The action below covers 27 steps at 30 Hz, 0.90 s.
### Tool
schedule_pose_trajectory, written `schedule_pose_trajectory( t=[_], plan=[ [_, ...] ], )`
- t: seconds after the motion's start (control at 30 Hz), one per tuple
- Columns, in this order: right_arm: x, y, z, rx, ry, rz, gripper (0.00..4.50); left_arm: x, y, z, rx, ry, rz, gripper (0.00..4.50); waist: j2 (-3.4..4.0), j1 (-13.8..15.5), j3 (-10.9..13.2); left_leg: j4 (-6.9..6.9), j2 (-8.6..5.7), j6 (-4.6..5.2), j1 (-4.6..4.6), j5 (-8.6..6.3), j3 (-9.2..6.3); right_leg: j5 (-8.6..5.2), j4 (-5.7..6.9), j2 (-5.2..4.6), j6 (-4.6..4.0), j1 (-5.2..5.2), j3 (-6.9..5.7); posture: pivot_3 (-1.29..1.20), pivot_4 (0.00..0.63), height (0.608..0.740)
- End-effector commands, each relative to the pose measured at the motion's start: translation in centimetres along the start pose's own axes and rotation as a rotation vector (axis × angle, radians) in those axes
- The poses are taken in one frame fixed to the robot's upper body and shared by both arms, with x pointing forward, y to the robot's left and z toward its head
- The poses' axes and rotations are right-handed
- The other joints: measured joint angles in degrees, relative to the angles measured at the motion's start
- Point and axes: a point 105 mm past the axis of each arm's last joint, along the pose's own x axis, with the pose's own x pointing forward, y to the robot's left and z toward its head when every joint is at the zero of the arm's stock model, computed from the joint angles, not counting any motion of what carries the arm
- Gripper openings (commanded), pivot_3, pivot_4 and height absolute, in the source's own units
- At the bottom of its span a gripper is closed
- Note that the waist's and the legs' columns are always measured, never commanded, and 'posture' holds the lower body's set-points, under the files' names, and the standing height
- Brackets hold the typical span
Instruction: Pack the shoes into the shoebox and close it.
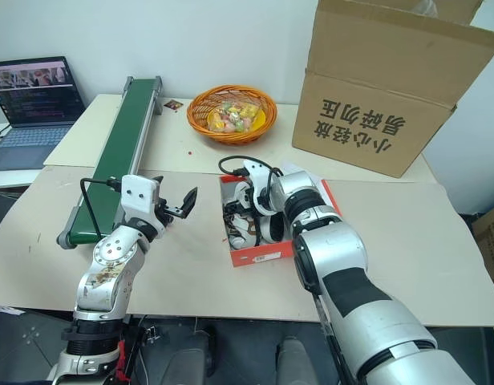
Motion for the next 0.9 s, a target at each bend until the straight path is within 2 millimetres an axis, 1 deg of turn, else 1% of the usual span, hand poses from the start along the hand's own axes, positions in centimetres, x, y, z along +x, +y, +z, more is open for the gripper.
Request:
schedule_pose_trajectory(
  t=[0.03, 0.27, 0.4, 0.43, 0.5, 0.57, 0.67, 0.73, 0.8, 0.87, 0.9],
  plan=[
    [-1.6, 0.8, 3.4, -0.003, -0.088, 0.02, 4.38, 0.3, -0.2, 1.6, -0.001, -0.057, -0.008, 4.5, 0.0, 0.0, 0.0, 0.0, 0.0, 0.0, -0.05, 0.0, 0.0, 0.0, 0.0, 0.0, 0.01, -0.04, 0.0, 0.0, 0.15, 0.721],
    [-3.3, 0.2, 5.6, 0.028, -0.172, 0.019, 4.38, 0.5, -0.3, 1.7, 0.007, -0.058, -0.017, 4.5, 0.0, 0.1, 0.0, -0.02, -0.01, 0.0, -0.2, 0.0, -0.03, 0.0, -0.07, 0.0, 0.05, -0.13, -0.04, 0.0, 0.15, 0.721],
    [-4.9, -1.1, 7.1, 0.037, -0.253, -0.014, 4.38, 0.5, -0.2, 1.8, 0.01, -0.063, -0.015, 4.5, 0.0, 0.1, 0.0, -0.01, -0.01, 0.0, -0.19, 0.0, -0.03, 0.01, -0.06, 0.0, 0.05, -0.13, -0.04, 0.0, 0.15, 0.721],
    [-5.2, -1.4, 7.2, 0.028, -0.265, -0.028, 4.38, 0.5, -0.2, 1.8, 0.011, -0.064, -0.014, 4.5, 0.0, 0.1, 0.0, -0.01, -0.01, 0.0, -0.19, 0.0, -0.03, 0.01, -0.06, 0.0, 0.06, -0.12, -0.04, 0.0, 0.15, 0.721],
    [-5.7, -2.0, 7.4, 0.074, -0.293, -0.025, 4.38, 0.5, -0.1, 1.9, 0.012, -0.066, -0.015, 4.5, 0.0, 0.1, 0.0, -0.01, -0.01, 0.0, -0.19, 0.0, -0.03, 0.0, -0.07, 0.0, 0.05, -0.11, -0.04, 0.0, 0.15, 0.721],
    [-6.1, -2.3, 7.2, 0.132, -0.309, 0.004, 4.38, 0.5, -0.1, 1.9, 0.015, -0.064, -0.016, 4.5, 0.0, 0.1, 0.0, -0.02, -0.01, 0.0, -0.19, 0.0, -0.03, 0.0, -0.09, 0.0, 0.05, -0.12, -0.04, 0.0, 0.15, 0.721],
    [-6.3, -2.7, 6.7, 0.142, -0.323, 0.002, 4.38, 0.5, -0.1, 1.9, 0.016, -0.064, -0.017, 4.5, 0.0, 0.1, 0.0, -0.03, -0.01, 0.0, -0.18, 0.0, -0.04, 0.0, -0.09, 0.0, 0.05, -0.1, -0.04, 0.0, 0.15, 0.721],
    [-6.3, -3.2, 5.9, 0.134, -0.329, -0.021, 4.38, 0.4, -0.1, 2.0, 0.016, -0.064, -0.019, 4.5, 0.0, 0.1, 0.0, -0.02, -0.01, 0.0, -0.18, 0.0, -0.04, 0.0, -0.09, 0.0, 0.06, -0.08, -0.04, 0.0, 0.15, 0.721],
    [-6.6, -3.4, 4.9, 0.216, -0.346, -0.002, 4.38, 0.4, -0.1, 2.0, 0.018, -0.064, -0.02, 4.5, 0.0, 0.3, 0.0, 0.0, -0.01, 0.0, -0.17, 0.0, -0.05, 0.0, -0.08, 0.0, 0.06, -0.05, -0.04, 0.0, 0.15, 0.721],
    [-7.9, -5.0, 3.8, 0.239, -0.395, -0.074, 4.38, 0.3, 0.0, 2.1, 0.019, -0.066, -0.014, 4.5, 0.0, 0.5, 0.0, 0.02, -0.02, 0.01, -0.19, 0.0, -0.07, 0.01, -0.08, 0.0, 0.07, -0.05, -0.04, 0.0, 0.15, 0.721],
    [-9.1, -5.6, 3.6, 0.266, -0.445, -0.098, 4.38, 0.3, 0.1, 2.1, 0.02, -0.067, -0.01, 4.5, 0.0, 0.6, 0.0, 0.04, -0.02, 0.01, -0.2, 0.01, -0.08, 0.01, -0.08, 0.0, 0.07, -0.02, -0.05, 0.0, 0.15, 0.721]
  ],
)
